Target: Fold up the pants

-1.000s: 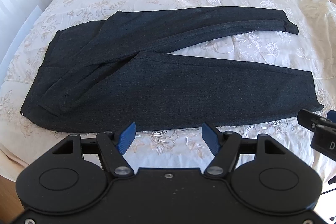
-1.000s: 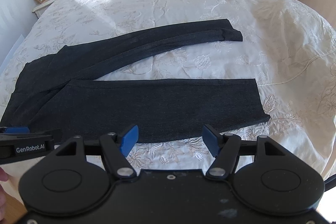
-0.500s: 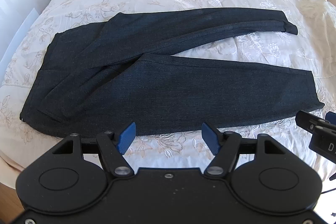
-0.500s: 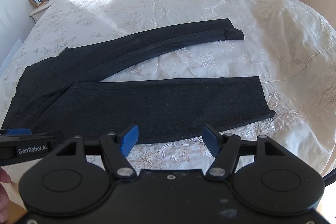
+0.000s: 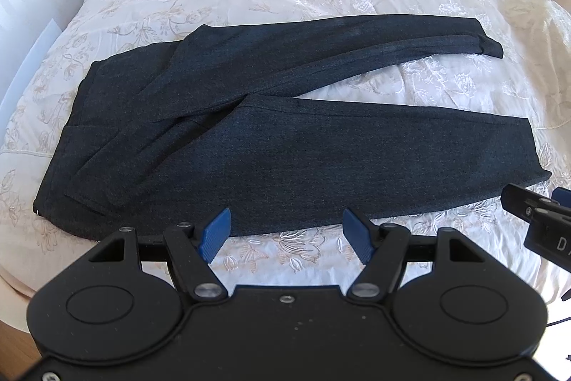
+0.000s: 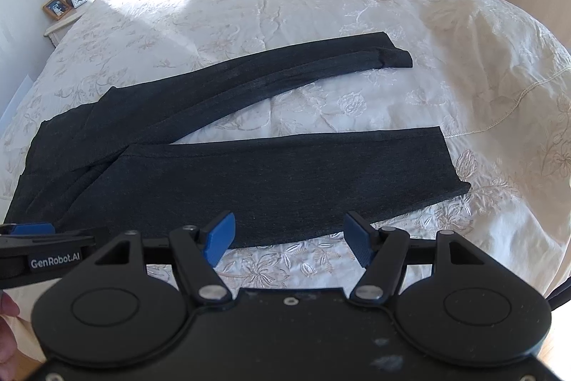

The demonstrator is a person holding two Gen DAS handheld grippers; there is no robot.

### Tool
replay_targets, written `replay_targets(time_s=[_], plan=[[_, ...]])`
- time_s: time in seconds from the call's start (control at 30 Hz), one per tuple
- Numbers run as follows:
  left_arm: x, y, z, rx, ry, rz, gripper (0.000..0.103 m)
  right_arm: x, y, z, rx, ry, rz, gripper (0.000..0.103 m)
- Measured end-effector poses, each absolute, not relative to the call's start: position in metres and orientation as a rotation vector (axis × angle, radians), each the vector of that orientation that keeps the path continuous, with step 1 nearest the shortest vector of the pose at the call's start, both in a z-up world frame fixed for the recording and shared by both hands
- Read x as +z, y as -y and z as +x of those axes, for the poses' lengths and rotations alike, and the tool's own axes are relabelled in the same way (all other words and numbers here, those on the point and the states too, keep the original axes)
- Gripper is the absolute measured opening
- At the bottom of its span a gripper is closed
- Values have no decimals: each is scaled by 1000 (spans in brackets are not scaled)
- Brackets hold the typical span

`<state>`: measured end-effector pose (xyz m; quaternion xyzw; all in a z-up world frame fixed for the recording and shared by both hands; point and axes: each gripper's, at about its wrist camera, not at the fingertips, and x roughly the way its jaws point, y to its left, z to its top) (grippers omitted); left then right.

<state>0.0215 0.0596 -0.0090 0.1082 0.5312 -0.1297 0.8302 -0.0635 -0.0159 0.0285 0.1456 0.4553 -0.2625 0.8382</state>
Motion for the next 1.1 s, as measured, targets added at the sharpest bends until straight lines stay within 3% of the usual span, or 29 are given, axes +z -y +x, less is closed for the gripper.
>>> replay_targets(time_s=[1.1], plan=[[-25,6,27,-190,-1178,246,71,-3,91,-60,-504,-1044,337,68]])
